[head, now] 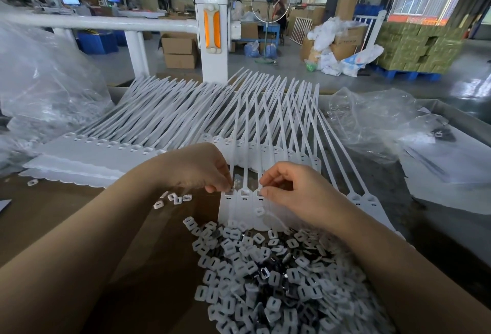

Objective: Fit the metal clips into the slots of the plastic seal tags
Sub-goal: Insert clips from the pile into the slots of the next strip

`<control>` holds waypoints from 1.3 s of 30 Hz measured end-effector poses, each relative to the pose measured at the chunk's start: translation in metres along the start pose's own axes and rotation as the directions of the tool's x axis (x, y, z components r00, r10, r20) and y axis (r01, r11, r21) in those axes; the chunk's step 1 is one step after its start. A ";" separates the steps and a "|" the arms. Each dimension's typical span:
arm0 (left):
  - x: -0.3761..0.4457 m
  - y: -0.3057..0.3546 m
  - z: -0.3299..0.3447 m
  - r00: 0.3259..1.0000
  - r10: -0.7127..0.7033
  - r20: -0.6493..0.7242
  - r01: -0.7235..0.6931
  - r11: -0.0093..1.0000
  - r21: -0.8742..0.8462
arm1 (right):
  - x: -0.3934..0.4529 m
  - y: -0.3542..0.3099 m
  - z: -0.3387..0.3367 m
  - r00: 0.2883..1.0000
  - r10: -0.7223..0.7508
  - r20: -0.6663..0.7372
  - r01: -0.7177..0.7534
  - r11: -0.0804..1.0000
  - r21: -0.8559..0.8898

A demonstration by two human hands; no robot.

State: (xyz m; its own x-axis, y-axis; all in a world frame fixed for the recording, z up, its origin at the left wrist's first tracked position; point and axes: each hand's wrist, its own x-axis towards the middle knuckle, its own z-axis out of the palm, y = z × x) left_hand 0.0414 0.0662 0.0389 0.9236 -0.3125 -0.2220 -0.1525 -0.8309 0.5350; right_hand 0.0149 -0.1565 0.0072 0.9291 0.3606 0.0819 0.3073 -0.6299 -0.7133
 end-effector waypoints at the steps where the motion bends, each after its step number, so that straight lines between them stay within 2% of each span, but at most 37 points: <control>1: 0.000 0.001 0.000 1.000 0.003 -0.009 -0.003 1.000 0.017 | 0.000 0.000 0.000 1.000 0.001 -0.001 -0.001 1.000 0.002; 9: -0.003 0.007 0.004 0.997 -0.029 -0.077 0.034 0.998 0.060 | 0.000 0.000 0.000 1.000 -0.001 0.000 0.001 1.000 -0.003; 16: -0.003 0.008 0.000 0.999 -0.042 -0.007 0.042 0.998 0.043 | 0.000 0.000 -0.002 1.000 0.005 0.003 -0.005 1.000 0.006; 31: -0.004 0.012 -0.001 1.000 -0.020 0.002 0.020 0.996 0.093 | 0.000 0.000 -0.003 1.000 0.008 0.012 -0.008 1.000 0.014; 39: 0.000 0.011 0.000 0.996 -0.075 0.041 0.072 0.996 0.061 | 0.001 0.001 -0.002 1.000 0.010 0.013 -0.010 1.000 0.005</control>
State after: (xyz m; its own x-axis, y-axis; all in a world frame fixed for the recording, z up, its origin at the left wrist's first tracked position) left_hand 0.0393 0.0571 0.0451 0.9172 -0.2680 -0.2949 -0.1062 -0.8777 0.4672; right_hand 0.0159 -0.1577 0.0079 0.9292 0.3636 0.0658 0.2973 -0.6302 -0.7173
